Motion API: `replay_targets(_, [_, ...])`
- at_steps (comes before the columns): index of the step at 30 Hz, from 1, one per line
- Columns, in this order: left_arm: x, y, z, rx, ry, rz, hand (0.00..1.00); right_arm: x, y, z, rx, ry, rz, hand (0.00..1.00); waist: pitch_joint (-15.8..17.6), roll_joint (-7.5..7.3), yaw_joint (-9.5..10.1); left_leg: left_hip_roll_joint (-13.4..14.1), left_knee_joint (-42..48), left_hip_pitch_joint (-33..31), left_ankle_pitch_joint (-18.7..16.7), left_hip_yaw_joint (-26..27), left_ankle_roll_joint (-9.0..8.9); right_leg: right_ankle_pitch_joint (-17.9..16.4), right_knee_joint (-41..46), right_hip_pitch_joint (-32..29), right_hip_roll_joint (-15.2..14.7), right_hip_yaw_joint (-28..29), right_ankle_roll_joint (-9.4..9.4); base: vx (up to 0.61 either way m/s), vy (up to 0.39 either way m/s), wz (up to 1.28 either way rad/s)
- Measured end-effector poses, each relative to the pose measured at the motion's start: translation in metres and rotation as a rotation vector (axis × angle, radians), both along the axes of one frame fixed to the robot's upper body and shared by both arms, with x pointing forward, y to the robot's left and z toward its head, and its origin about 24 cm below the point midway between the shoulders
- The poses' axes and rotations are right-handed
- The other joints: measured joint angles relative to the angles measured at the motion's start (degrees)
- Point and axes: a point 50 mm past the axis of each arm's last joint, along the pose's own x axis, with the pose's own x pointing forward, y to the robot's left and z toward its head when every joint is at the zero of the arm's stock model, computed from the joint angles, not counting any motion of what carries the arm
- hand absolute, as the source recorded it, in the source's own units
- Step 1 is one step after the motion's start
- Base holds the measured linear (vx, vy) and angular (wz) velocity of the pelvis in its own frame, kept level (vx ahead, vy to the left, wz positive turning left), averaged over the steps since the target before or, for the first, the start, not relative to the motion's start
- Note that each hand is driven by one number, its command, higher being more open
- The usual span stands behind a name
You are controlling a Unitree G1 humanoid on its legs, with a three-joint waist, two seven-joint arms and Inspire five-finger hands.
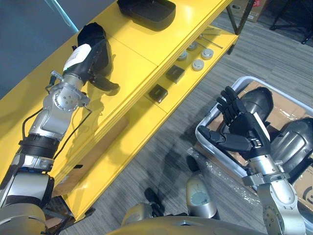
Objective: Walk over and take three plastic housings, then place them on the shelf
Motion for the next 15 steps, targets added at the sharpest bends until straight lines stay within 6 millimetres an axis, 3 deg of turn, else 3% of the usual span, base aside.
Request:
replay_targets(11, [0.002, 0.023, -0.007, 0.018, -0.025, 0.201, 1.0, 0.0, 0.016, -0.01, 0.051, 0.041, 0.068, 1.0, -0.71, -2.27, -0.6, -0.02, 0.31, -0.38, -0.11, 0.32, 0.06, 0.48, -0.78, 0.0, -0.12, 0.37, 0.38, 0.0, 0.0, 0.0])
replay_targets(12, [0.002, 0.023, -0.007, 0.021, -0.023, 0.206, 0.0, 0.0, 0.017, -0.013, 0.055, 0.055, 0.069, 1.0, -0.78, -2.49, -0.6, 0.01, 0.32, -0.39, -0.1, 0.28, 0.06, 0.49, -0.78, -0.01, -0.11, 0.32, 0.37, 0.0, 0.0, 0.0])
replay_targets(15, [0.003, 0.023, -0.004, 0.051, -0.021, 0.208, 0.0, 0.0, 0.018, -0.018, 0.064, 0.074, 0.069, 1.0, -0.85, -2.81, -0.5, 0.02, 0.35, -0.47, -0.1, 0.18, 0.06, 0.5, -0.77, -0.01, -0.14, 0.2, 0.37, 0.0, 0.0, 0.0])
